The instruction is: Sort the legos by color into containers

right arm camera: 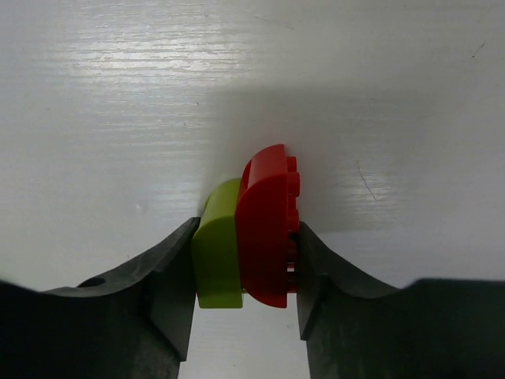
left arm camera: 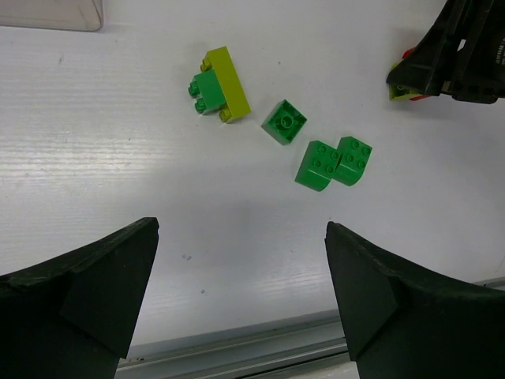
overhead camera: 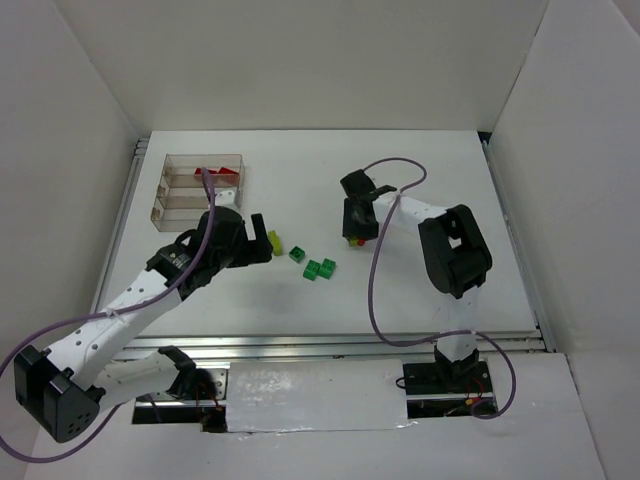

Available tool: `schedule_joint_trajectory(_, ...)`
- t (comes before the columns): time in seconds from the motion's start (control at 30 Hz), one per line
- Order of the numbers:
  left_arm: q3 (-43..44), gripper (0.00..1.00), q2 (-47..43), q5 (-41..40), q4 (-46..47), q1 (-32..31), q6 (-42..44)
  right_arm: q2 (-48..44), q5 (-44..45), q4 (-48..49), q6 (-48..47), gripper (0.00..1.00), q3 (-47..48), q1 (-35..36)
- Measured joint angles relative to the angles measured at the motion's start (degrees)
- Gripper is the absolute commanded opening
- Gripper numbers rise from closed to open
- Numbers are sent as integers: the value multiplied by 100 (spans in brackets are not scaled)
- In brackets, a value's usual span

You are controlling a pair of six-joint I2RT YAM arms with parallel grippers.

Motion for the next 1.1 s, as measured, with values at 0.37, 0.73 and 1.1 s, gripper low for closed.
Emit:
schedule_joint_trajectory(0.37,256,99,468,870,376,13,-323,-2566,-883,1141,-822,0,-2426,831)
schedule_joint_trajectory(0.73,363,94,822,3161,1993,-162,-1182,-5661,-2389,2470,-1639,0,-3432,2253)
schedule_joint_trajectory(1.1,-42,67,767,3720,2551,-693,-1663,-5611,-1714,2459,-1709,0,-3414,2586)
